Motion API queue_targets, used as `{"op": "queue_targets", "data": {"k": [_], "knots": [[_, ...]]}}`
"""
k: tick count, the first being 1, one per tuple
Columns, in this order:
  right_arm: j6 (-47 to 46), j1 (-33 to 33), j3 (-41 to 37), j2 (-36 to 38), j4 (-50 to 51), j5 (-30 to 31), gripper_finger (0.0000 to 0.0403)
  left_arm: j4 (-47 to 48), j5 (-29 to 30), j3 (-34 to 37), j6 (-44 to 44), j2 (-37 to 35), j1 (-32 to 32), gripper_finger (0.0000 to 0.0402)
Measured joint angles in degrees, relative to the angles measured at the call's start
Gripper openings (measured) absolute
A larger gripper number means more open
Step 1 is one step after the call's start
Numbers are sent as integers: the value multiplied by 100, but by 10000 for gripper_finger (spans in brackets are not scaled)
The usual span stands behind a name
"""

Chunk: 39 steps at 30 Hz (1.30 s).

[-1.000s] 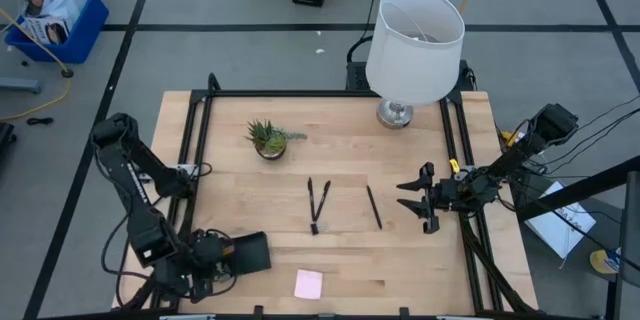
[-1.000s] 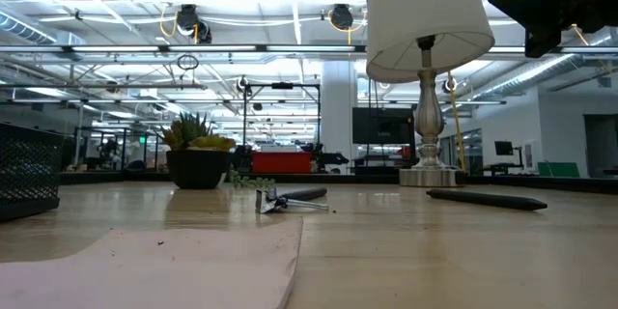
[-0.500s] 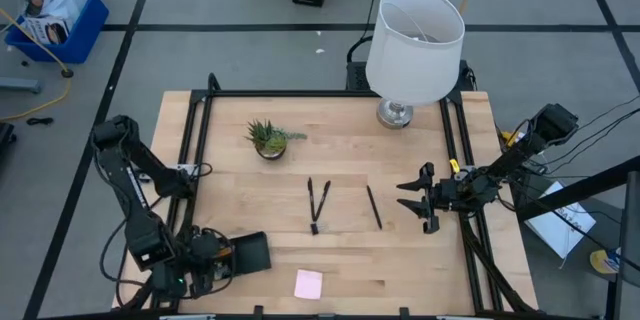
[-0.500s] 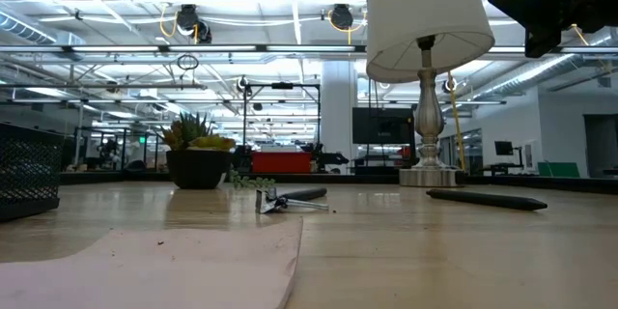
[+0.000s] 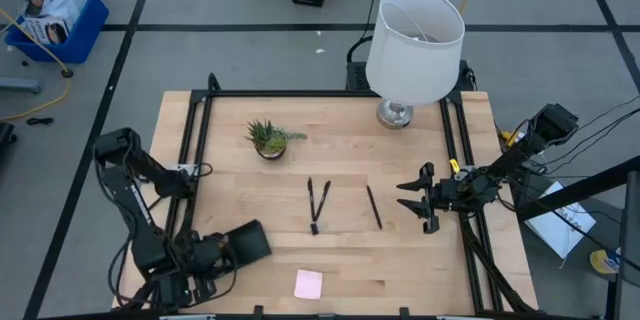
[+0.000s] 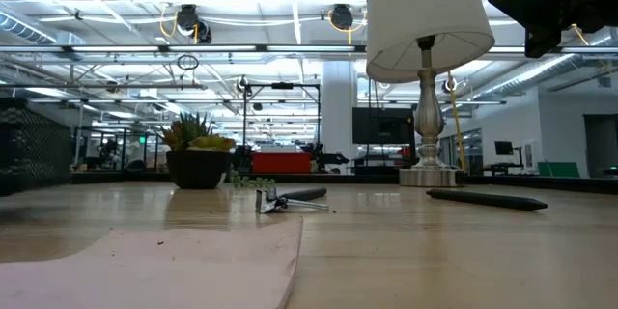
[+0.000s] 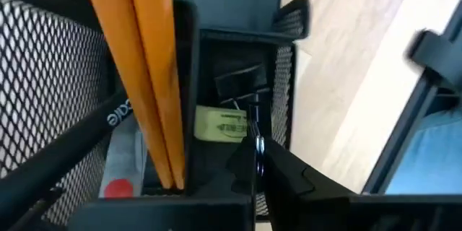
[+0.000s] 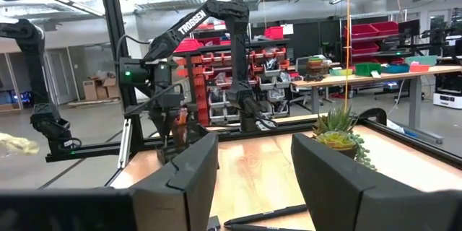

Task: Pick and place office supplies into organizer
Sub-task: Put the right binder clip into the bottom left section of the desk organizer, then put the binder clip into the bottom left section of the desk organizer

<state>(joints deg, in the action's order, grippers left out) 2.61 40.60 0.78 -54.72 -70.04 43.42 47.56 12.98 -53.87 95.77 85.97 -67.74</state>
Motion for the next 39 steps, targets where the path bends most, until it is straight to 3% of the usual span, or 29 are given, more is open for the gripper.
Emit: {"op": "queue_targets", "data": {"k": [18,24,28,31,37,39], "knots": [[2,0,0,-2,0,0,173,-106,548,-466,-585,-40,115,202],[1,2,0,-1,2,-2,174,-110,1818,-474,-716,-465,399,213],[0,2,0,-2,1,-1,176,-114,2322,-474,-992,-772,922,214],[0,2,0,-2,2,0,173,-214,2180,-474,-1443,-817,1645,214],[0,2,0,0,0,-2,175,-1156,932,-474,-3780,-813,2780,214],[1,1,0,-2,2,-1,176,-1306,867,-474,-4268,-813,3025,214]]}}
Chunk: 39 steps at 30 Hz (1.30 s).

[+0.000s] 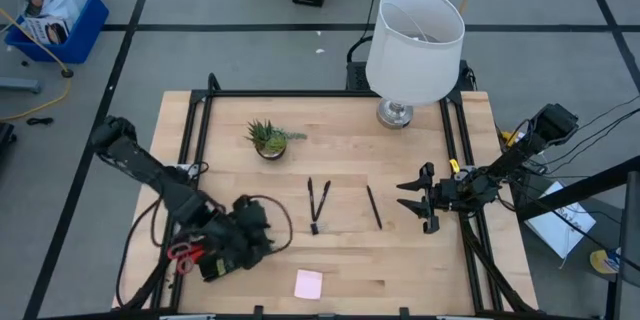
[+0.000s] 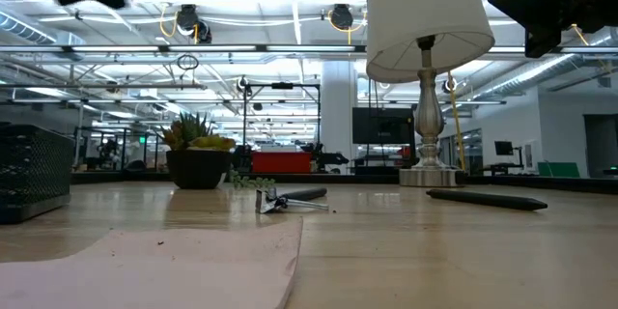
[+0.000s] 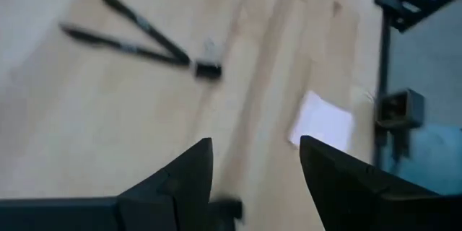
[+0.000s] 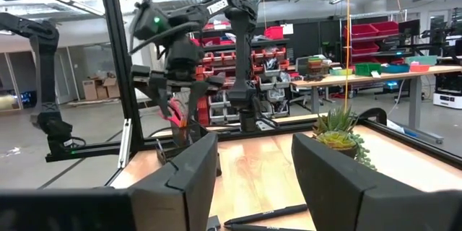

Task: Pick and place office supplies into organizer
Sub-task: Put the binder clip into the bottom left section of the desk organizer

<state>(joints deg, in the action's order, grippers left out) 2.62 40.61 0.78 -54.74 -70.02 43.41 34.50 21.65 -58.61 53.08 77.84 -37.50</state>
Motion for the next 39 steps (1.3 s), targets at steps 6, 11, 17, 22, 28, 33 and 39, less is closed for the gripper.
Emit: {"op": "queue_targets", "data": {"k": [6,11,17,22,28,33,39], "knots": [[0,-1,0,0,0,-1,172,-353,-42,0,-1626,222,590,214],[-1,-1,0,0,-2,-1,170,-672,-71,-9,-2455,632,866,214],[-1,-1,0,-2,0,1,169,-1428,-53,-3,-2752,1380,1010,214],[1,0,0,-4,17,-1,168,-1841,-200,0,-2673,1996,1360,214],[-1,1,0,-4,0,-1,170,-1942,95,6,-2350,2304,1511,214],[0,0,0,-4,6,0,173,-2233,-503,0,-2448,2536,1539,214],[-1,0,0,-4,4,0,173,-2538,-784,4,-2396,2860,1402,214]]}}
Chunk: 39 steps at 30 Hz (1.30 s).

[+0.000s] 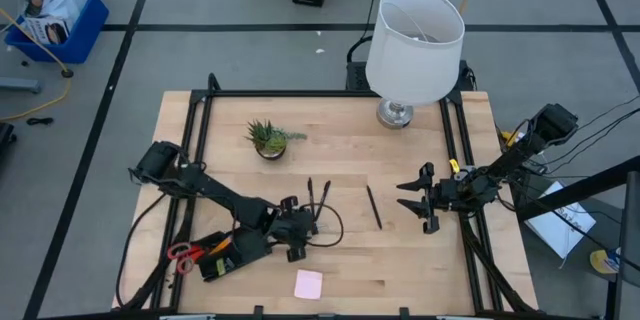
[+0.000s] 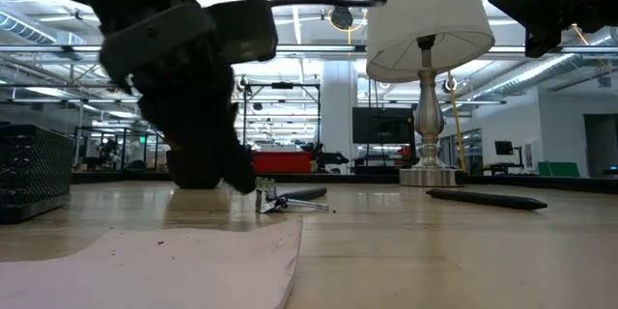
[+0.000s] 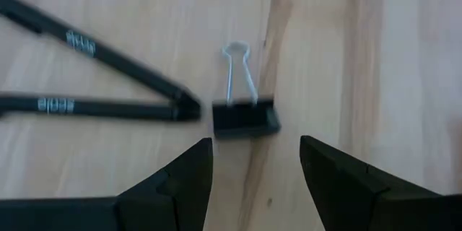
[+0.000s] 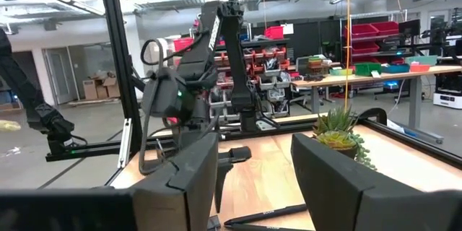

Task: Pick and place office supplies into organizer
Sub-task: Put the binder clip into the bottom left section of the desk organizer

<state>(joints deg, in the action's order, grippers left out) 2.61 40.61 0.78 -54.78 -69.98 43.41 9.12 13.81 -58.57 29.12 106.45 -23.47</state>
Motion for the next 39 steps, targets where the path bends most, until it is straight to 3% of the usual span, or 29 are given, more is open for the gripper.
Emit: {"op": "queue_targets", "data": {"k": [21,30,39], "knots": [[0,2,0,2,-4,-1,173,-507,149,-15,-180,256,20,214],[0,1,0,0,1,0,174,-455,-42,0,-194,289,25,214],[0,0,0,0,-1,1,173,-147,150,-200,-746,288,24,214]]}}
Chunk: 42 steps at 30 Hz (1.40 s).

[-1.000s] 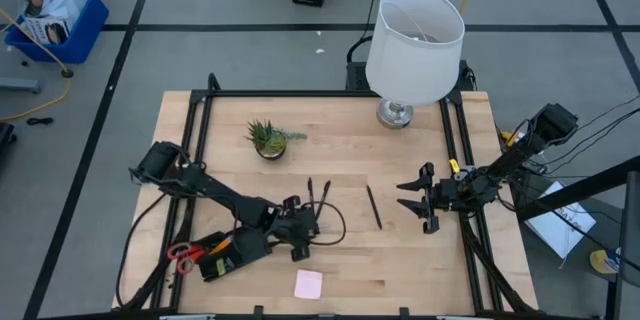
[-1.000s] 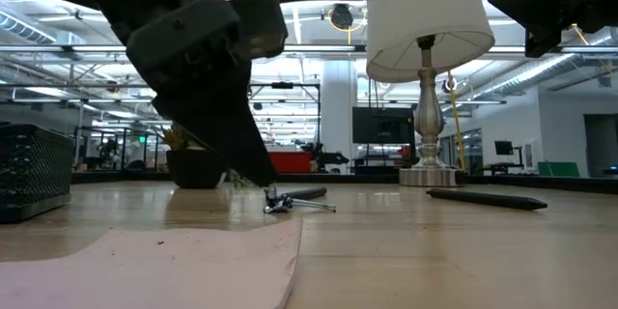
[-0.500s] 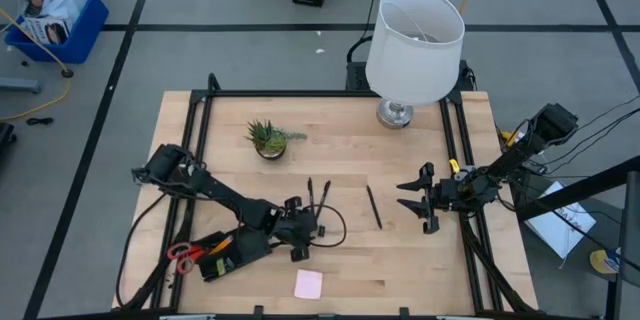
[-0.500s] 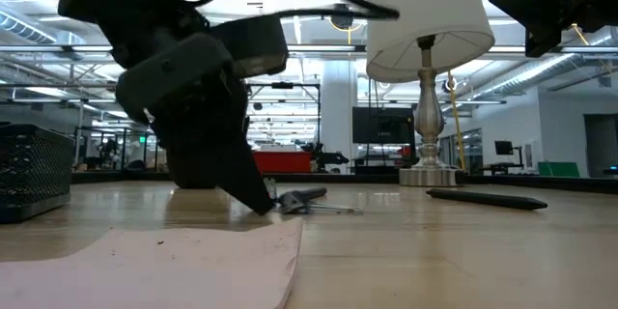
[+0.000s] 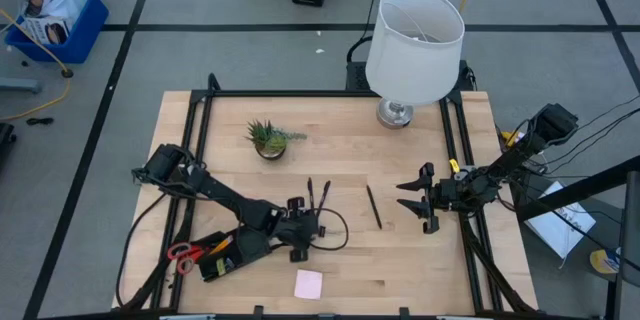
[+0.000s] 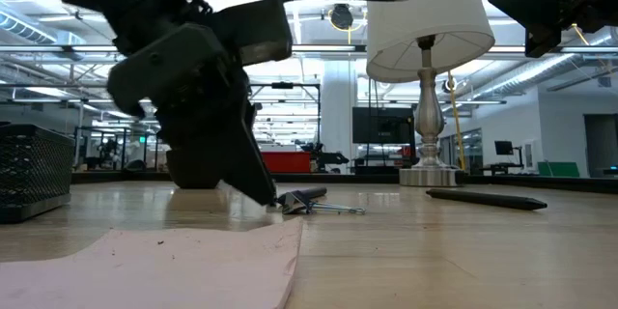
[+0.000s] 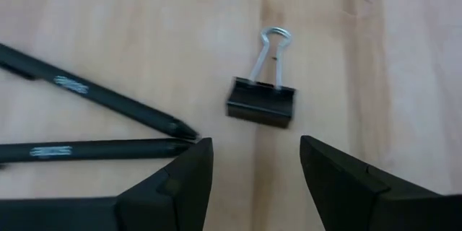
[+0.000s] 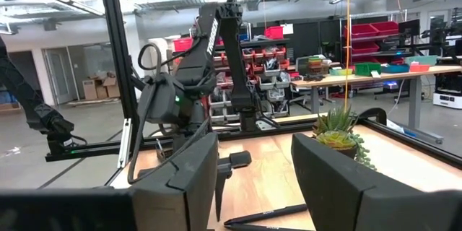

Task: Pick and place office supplies into organizer
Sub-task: Put the binder clip into the bottom left section of the desk organizer

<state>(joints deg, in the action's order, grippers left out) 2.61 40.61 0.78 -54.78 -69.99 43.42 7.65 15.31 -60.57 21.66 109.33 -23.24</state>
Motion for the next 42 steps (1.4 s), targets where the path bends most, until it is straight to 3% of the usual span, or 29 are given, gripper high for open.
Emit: {"op": "queue_targets", "data": {"k": [6,13,20,34,42], "knots": [[0,0,0,0,0,-1,171,448,292,-424,-640,-1,-14,214],[0,0,0,0,-1,0,173,449,-574,-641,-1046,12,-13,214],[0,1,0,0,-1,0,174,548,-886,-640,-1367,14,94,214],[0,-1,0,0,0,-1,172,432,-855,-641,-1492,85,262,269],[0,-1,0,2,5,0,172,382,-992,-652,-1549,459,396,258]]}}
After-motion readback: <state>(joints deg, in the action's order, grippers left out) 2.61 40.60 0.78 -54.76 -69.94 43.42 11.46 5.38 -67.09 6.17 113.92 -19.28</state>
